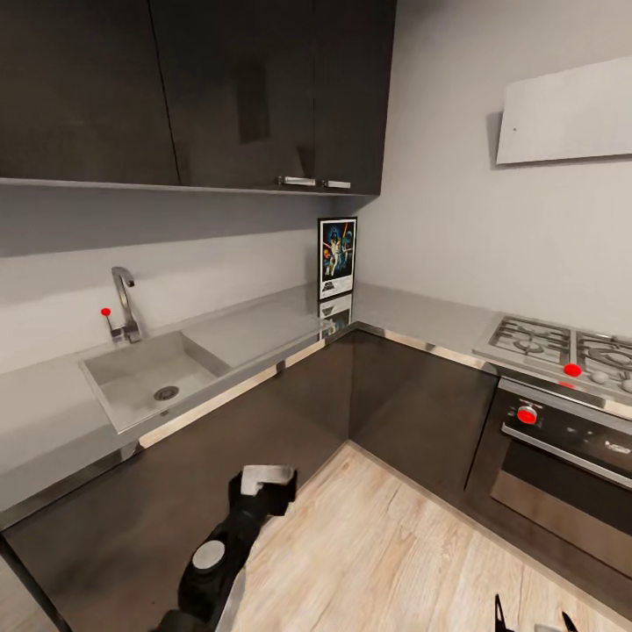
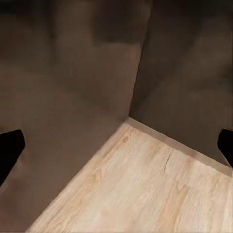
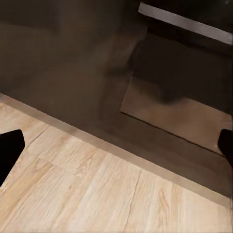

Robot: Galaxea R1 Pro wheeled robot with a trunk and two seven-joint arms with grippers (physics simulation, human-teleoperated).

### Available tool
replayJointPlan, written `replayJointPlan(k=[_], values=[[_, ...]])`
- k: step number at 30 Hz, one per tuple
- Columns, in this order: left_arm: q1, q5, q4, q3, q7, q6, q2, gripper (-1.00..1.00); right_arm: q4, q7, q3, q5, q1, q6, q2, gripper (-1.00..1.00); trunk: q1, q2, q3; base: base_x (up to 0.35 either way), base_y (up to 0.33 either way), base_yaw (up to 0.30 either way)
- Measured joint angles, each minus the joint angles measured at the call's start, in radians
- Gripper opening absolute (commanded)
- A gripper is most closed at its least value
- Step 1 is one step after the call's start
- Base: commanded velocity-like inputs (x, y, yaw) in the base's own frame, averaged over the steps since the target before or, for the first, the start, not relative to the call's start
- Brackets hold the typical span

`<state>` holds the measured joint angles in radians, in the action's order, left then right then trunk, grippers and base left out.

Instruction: Pick up the poster from the kitchen countertop and hang it on one of the wall nails in the kitchen.

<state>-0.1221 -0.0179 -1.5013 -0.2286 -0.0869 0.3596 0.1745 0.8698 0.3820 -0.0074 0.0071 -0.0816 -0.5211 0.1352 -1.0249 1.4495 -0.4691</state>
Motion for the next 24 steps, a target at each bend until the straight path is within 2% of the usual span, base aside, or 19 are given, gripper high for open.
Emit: replayJointPlan(k=[1,2,3,5,7,8,9,10,11,12,13,15,16,18,20,22,24], values=[[-0.075,0.002,-0.005,-0.01,-0.031,0.045,0.0,1.0,0.049,0.011,0.0,-0.001,-0.033,-0.002,0.0,1.0,0.0,0.0,0.0,0.0,0.0,0.0],[-0.107,0.006,-0.006,-0.014,-0.044,0.067,0.0,1.0,0.068,0.015,0.0,-0.001,-0.048,-0.003,0.0,1.0,0.0,0.0,0.0,0.0,0.0,0.0],[-0.173,0.021,-0.005,-0.019,-0.061,0.109,0.0,1.0,0.1,0.02,0.0,-0.002,-0.07,-0.007,0.0,1.0,0.0,0.0,0.0,0.0,0.0,0.0],[-0.257,0.049,0.006,-0.022,-0.073,0.151,0.0,1.0,0.125,0.023,-0.001,-0.002,-0.09,-0.016,-0.001,1.0,0.0,0.0,0.0,0.0,0.0,0.0],[-0.345,0.086,0.036,-0.024,-0.081,0.188,0.0,1.0,0.142,0.027,-0.001,-0.003,-0.108,-0.033,-0.002,1.0,0.0,0.0,0.0,0.0,0.0,0.0],[-0.432,0.123,0.084,-0.025,-0.089,0.214,0.0,1.0,0.151,0.034,-0.001,-0.003,-0.122,-0.053,-0.003,1.0,0.0,0.0,0.0,0.0,0.0,0.0],[-0.486,0.141,0.112,-0.025,-0.095,0.224,0.0,1.0,0.155,0.039,-0.001,-0.003,-0.128,-0.064,-0.004,1.0,0.0,0.0,0.0,0.0,0.0,0.0],[-0.606,0.189,0.236,-0.025,-0.133,0.243,0.0,1.0,0.157,0.057,0.0,-0.002,-0.138,-0.089,-0.006,1.0,0.0,0.0,0.0,0.0,0.0,0.0],[-0.696,0.205,0.265,-0.026,-0.152,0.247,0.0,1.0,0.157,0.062,0.0,-0.002,-0.141,-0.095,-0.006,1.0,0.0,0.0,0.0,0.0,0.0,0.0],[-0.725,0.223,0.308,-0.026,-0.17,0.249,0.0,1.0,0.156,0.066,0.0,-0.001,-0.143,-0.1,-0.007,1.0,0.0,0.0,0.0,0.0,0.0,0.0],[-0.829,0.28,0.427,-0.026,-0.213,0.248,0.0,1.0,0.15,0.074,0.0,-0.001,-0.146,-0.109,-0.007,1.0,0.0,0.0,0.0,0.0,0.0,0.0],[-0.916,0.33,0.517,-0.026,-0.233,0.234,0.0,1.0,0.143,0.077,0.0,0.0,-0.147,-0.113,-0.008,1.0,0.0,0.0,0.0,0.0,0.0,0.0],[-1.0,0.375,0.631,-0.025,-0.249,0.204,0.0,1.0,0.137,0.079,0.001,0.001,-0.149,-0.117,-0.008,1.0,0.0,0.0,0.0,0.0,0.0,0.0],[-1.063,0.403,0.72,-0.025,-0.258,0.159,0.0,1.0,0.126,0.08,0.002,0.002,-0.149,-0.119,-0.008,1.0,0.0,0.0,0.0,0.0,0.0,0.0],[-1.094,0.417,0.765,-0.024,-0.261,0.111,0.0,1.0,0.112,0.08,0.003,0.002,-0.149,-0.12,-0.008,1.0,0.0,0.0,0.0,0.0,0.0,0.0],[-1.113,0.425,0.794,-0.024,-0.262,0.061,0.0,1.0,0.102,0.08,0.004,0.003,-0.15,-0.12,-0.008,1.0,0.0,0.0,0.0,0.0,0.0,0.0],[-1.118,0.427,0.802,-0.023,-0.26,0.047,0.0,1.0,0.099,0.08,0.005,0.003,-0.15,-0.119,-0.008,1.0,0.0,0.0,0.0,0.0,0.0,0.0]])
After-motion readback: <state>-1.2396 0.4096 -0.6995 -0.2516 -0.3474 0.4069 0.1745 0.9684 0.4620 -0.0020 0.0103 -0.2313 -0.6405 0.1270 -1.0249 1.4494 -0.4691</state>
